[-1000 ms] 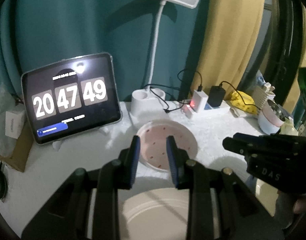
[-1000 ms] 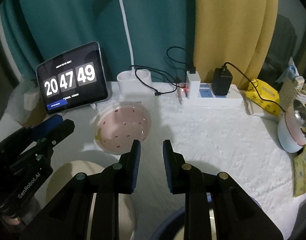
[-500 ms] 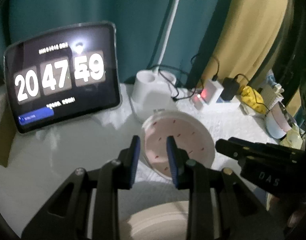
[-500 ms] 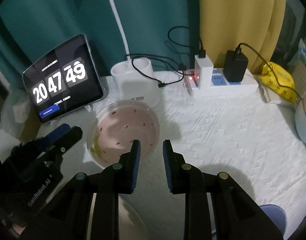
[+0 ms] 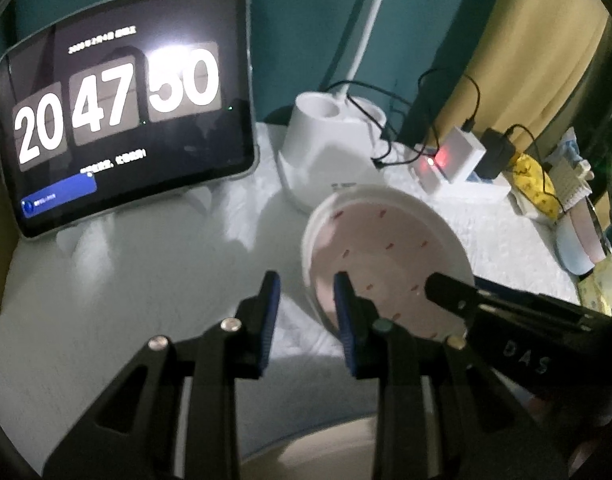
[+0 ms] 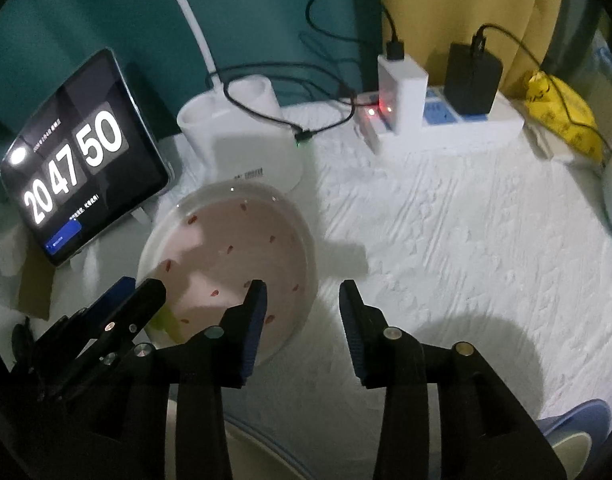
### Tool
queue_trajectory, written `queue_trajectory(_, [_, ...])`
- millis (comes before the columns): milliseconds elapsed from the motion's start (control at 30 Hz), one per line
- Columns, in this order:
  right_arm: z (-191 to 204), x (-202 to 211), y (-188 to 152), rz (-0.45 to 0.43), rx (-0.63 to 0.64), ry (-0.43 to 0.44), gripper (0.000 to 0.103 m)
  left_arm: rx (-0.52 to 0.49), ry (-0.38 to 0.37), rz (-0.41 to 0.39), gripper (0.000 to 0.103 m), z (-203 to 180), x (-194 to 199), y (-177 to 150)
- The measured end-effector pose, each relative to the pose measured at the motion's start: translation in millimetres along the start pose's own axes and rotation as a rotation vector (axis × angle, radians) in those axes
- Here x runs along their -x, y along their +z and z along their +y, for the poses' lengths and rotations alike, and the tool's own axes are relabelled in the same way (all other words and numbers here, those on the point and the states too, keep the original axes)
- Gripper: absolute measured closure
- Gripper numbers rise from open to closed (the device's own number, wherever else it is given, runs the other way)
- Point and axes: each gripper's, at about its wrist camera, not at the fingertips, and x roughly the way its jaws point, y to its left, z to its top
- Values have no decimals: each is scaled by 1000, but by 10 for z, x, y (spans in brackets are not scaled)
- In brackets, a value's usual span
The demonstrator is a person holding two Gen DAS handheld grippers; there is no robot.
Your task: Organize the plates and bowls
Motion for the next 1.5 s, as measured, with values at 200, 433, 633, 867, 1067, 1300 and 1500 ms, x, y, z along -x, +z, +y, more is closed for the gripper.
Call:
queue_trajectory(200, [-30, -166, 8, 33, -56, 20, 63, -2, 0, 30, 65, 0, -85, -5])
queue_trajectory(433, [-96, -261, 34, 59, -127, 56, 63, -15, 8, 65, 60, -5, -194, -41])
queue_trajectory(633, [-66, -418, -9, 93, -165, 86, 64, -31, -10, 73, 61, -42, -258, -90])
queue_trajectory(867, [1, -412, -61, 80, -146, 114, 76, -89, 6, 42, 74, -160, -232, -96])
queue_trajectory(1067, [3, -357, -94, 55, -147, 107, 83, -70, -14, 36, 77, -104, -228, -77])
queue_trajectory(1300, [14, -206, -83, 8, -118, 101, 84, -80, -19, -10, 77, -115, -83, -64])
queue_trajectory(1500, [9, -68, -102, -17, -112, 102, 84, -81, -28, -39, 77, -117, 18, -85])
